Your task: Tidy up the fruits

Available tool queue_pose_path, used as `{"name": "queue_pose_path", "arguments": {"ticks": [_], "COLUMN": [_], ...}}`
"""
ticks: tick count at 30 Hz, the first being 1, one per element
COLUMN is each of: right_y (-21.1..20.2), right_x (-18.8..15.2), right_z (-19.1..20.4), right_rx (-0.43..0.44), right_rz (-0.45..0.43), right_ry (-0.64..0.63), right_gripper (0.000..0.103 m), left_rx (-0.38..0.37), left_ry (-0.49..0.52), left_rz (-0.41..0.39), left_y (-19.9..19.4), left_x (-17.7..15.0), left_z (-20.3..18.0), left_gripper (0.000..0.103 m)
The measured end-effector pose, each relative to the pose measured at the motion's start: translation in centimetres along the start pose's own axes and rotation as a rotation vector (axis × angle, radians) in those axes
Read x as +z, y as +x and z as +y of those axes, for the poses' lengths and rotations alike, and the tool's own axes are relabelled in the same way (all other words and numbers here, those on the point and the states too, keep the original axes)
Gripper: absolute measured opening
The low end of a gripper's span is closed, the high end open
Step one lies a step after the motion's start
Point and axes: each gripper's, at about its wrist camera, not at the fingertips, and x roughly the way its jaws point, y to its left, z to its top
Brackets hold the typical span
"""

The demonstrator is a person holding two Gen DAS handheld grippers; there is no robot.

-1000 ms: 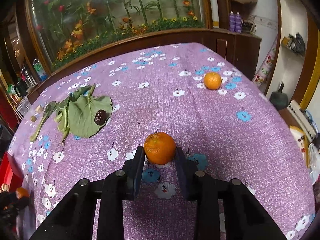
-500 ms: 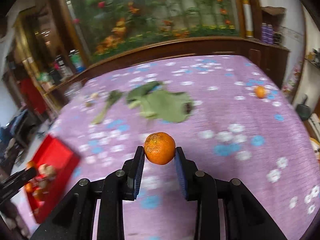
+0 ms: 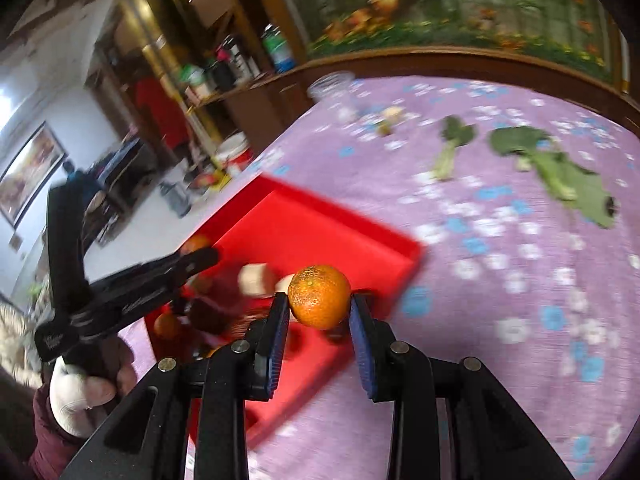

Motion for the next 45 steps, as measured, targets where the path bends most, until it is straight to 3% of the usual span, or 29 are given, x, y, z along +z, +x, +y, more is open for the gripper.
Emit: {"name": "queue_pose_path", "arguments": {"ticks": [9, 11, 13, 15, 18, 22, 25, 34, 39, 45], "right_y": [3.9, 4.2, 4.6, 4.5, 3.9, 2.1, 0.2, -3.8, -4.9, -6.5], "right_x": [0.4, 0.5, 0.7, 0.8, 0.9, 0.6, -0.3, -4.9, -7.6, -10.0], "right_z": [3.1, 3.2, 3.3, 3.4, 3.6, 3.5, 3.1, 1.0, 1.7, 2.2], "right_rx": [-0.008, -0.016, -0.013, -0.021, -0.024, -0.032, -0.063, -0.096, -0.133, -0.199], "right_rz": [0.037, 0.033, 0.036, 0.027, 0.003, -0.033, -0.073, -0.117, -0.131, -0.177], "right_ry": [-0.04, -0.047, -0.048, -0.053, -0.054, -0.046, -0.035, 0.061, 0.04, -0.004], "right_gripper": [0.035, 0.036, 0.038, 0.043, 0.052, 0.054, 0.061, 0.063, 0.065, 0.073], "left_rx": [0.02, 0.013, 0.027, 0.037, 0.057, 0.084, 0.12, 0.296, 0.361, 0.375], "left_ry": [-0.043, -0.05, -0.054, -0.048, -0.038, -0.022, -0.01, -0.002, 0.052, 0.087], "left_rz": [0.02, 0.011, -0.009, -0.04, -0.066, -0.104, -0.143, -0.306, -0.378, -0.387], "left_y": [1.0, 0.7, 0.2, -0.5, -1.6, -3.3, -5.0, -10.8, -13.0, -13.7], "left_x": [0.2, 0.2, 0.2, 0.2, 0.1, -0.7, -1.6, -5.6, -8.0, -9.9], "left_z": [1.8, 2.0, 2.1, 2.0, 1.7, 0.8, 0.0, -2.5, -4.9, -7.0], "left_gripper": [0.032, 0.041, 0.063, 0.065, 0.069, 0.071, 0.075, 0.089, 0.099, 0.103]}}
